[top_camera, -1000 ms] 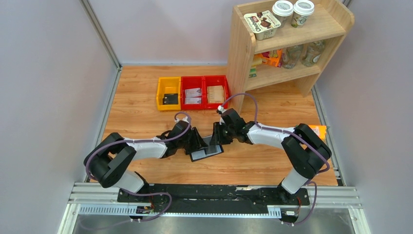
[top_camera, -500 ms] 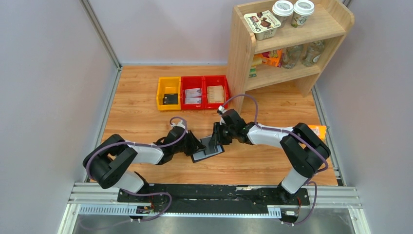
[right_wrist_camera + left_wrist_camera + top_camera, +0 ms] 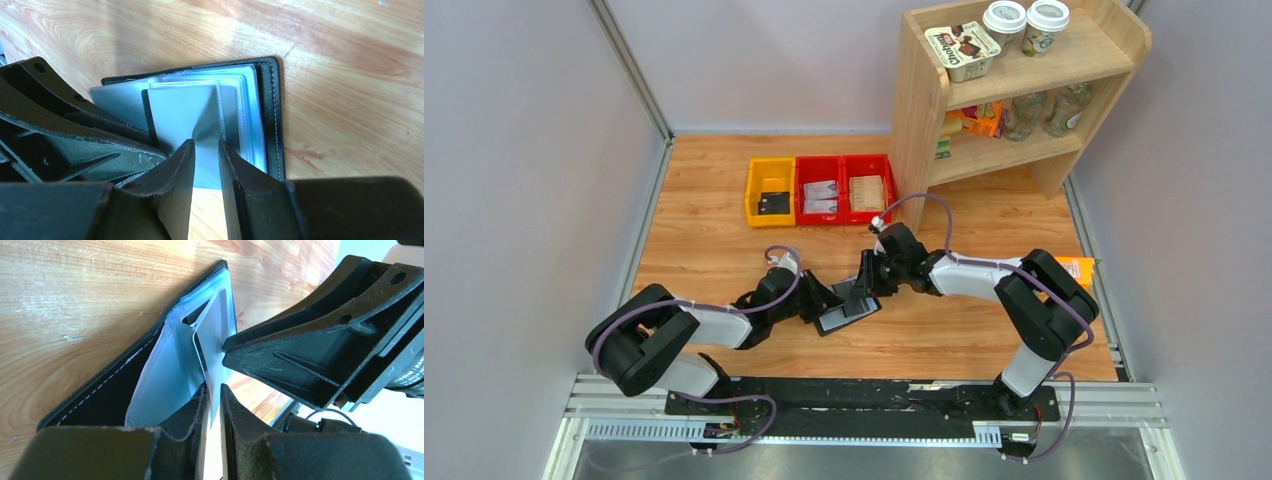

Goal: Take the credit cards out of the card holder
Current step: Remove the credit card from the card holder.

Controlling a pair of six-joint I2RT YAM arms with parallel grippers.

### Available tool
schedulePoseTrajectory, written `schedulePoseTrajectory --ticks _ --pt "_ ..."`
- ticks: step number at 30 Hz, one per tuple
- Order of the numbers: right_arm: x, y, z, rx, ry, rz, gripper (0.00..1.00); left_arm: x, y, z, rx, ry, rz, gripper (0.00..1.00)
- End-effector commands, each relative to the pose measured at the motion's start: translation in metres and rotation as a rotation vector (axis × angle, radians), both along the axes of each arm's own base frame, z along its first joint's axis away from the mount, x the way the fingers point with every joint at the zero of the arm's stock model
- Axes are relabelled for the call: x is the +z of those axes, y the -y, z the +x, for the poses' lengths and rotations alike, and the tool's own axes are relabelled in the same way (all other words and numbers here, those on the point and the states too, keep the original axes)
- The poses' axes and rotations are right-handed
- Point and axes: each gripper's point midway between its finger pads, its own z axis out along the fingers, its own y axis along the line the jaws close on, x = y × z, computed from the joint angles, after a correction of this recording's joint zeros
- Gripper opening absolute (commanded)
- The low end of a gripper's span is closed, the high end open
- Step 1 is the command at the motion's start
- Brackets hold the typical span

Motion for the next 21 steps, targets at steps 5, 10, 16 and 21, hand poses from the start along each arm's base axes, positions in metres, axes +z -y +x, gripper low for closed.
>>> schedulePoseTrajectory --ticks 5,10,16,21 --pt "-0.035 0.019 -0.009 -0.023 -0.076 -0.111 0.31 0.056 0.014 0.009 -0.011 0.155 -0.163 0.2" --pt "-0.036 0.019 -0.009 -0.029 -0.082 -0.111 0.31 0.049 0.012 0.007 -0.013 0.139 -0.144 0.14" --pt "-0.038 0.022 -0.007 -0.042 -0.087 -0.118 0.31 0.04 0.006 0.003 0.001 0.107 -0.127 0.0" --pt "-0.041 0.026 -0.006 -0.061 -0.092 -0.129 0.31 0.024 -0.007 -0.005 0.036 0.04 -0.066 0.0"
